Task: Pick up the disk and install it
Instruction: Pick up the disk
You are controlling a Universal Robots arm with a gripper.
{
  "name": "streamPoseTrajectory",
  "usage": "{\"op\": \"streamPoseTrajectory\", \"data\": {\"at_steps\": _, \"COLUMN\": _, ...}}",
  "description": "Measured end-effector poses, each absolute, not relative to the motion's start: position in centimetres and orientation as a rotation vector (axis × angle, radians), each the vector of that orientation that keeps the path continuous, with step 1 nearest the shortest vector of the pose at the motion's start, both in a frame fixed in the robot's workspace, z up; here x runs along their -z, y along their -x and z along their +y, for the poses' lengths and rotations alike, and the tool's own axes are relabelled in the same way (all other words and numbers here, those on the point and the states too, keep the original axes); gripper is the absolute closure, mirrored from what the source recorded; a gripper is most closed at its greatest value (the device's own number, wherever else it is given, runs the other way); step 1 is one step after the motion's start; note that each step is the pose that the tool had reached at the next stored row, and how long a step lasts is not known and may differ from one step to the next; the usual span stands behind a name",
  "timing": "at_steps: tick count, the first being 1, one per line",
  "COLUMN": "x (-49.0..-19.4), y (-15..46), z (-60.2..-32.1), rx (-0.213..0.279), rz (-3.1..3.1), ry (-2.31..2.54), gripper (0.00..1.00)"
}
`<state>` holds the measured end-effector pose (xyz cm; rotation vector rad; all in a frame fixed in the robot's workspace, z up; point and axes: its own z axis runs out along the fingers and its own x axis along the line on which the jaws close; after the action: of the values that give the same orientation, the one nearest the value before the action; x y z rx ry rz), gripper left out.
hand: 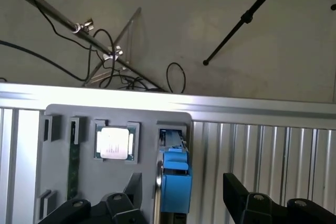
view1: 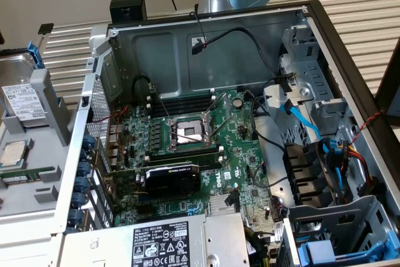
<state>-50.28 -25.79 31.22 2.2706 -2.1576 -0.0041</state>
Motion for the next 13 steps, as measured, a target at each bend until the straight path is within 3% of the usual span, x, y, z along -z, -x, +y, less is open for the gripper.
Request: {"op": "streamPoseTrajectory", "data": {"at_steps": 13, "x": -30.11, "y": 50.27, "z": -26.57, "rx": 0.009, "rz": -2.149, "ry": -2.284, "gripper": 0.29}}
